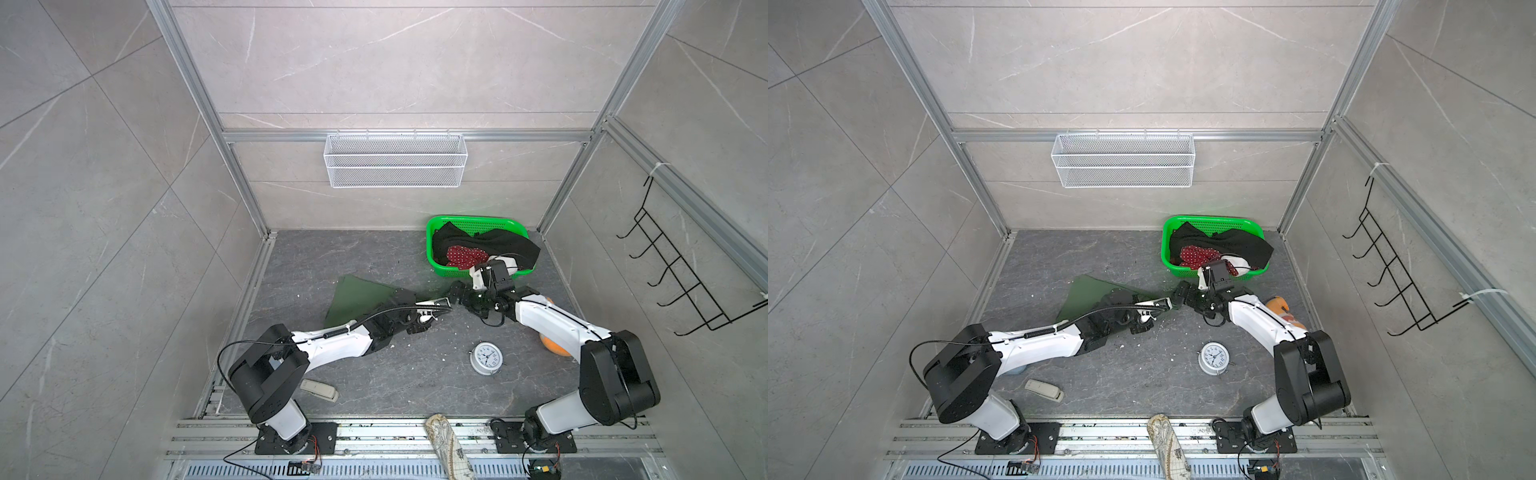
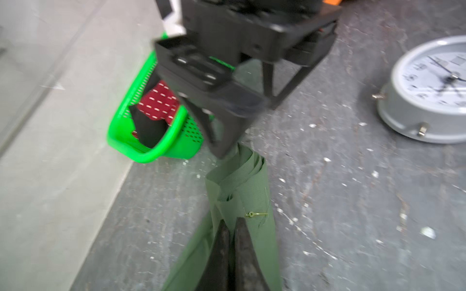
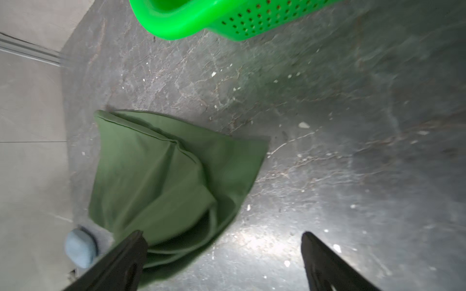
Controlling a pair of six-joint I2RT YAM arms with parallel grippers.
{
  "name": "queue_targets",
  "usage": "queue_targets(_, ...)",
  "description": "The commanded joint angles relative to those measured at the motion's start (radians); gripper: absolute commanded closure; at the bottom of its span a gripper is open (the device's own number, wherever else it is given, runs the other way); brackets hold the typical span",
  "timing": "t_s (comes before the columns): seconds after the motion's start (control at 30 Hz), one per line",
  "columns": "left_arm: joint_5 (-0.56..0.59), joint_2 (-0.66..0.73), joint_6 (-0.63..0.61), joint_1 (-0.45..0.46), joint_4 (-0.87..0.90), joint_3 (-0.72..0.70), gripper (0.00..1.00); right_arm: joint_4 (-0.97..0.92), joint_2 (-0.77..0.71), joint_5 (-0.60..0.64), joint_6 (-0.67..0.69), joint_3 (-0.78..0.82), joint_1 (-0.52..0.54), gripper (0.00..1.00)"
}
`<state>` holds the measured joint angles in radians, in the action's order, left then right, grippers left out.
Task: Fold and stack skirts
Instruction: Fold the skirt at the center of the table.
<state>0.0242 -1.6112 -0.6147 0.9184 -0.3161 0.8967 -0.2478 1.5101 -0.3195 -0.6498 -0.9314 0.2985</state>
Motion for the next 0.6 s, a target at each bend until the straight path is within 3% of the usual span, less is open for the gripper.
queue_targets(0.0,0.002,-0.013,0.034,0.027,0.002,0.005,0.98,0.066,-0.029,-0.037,-0.074,0.029,-0.003,0.02)
queue_targets(0.2,0.012,-0.054,0.039,0.061,0.002,0.033,0.98,0.047,-0.042,-0.08,-0.121,0.055,0.007,0.02)
queue_targets(0.57,0.004,-0.088,0.054,0.083,0.002,0.076,0.98,0.055,0.011,-0.046,-0.18,0.131,0.089,0.04)
